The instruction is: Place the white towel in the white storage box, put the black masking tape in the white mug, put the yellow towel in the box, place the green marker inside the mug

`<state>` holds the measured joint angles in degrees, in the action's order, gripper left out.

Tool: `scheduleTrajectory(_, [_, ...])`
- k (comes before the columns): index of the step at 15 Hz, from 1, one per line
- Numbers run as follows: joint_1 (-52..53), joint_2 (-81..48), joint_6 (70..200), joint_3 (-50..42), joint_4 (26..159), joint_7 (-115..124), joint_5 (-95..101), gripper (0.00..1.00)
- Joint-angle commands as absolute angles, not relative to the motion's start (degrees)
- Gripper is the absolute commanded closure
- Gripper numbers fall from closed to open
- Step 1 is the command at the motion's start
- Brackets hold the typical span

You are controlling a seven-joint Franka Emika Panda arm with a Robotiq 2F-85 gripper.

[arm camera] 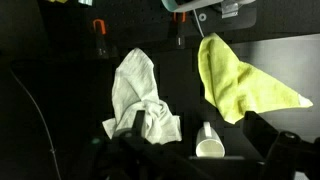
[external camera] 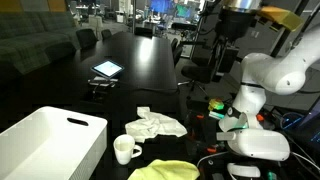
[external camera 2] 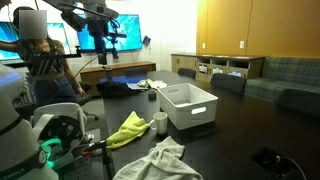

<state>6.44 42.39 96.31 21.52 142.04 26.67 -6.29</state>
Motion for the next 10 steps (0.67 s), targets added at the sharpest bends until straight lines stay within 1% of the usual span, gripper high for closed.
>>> scheduleTrajectory(1, [6.9, 42.2, 96.3, 21.1, 141.7, 26.9, -6.0, 0.00])
scheduleTrajectory(10, [6.7, 41.9, 97.8, 20.8, 143.0, 26.2, -5.7, 0.00])
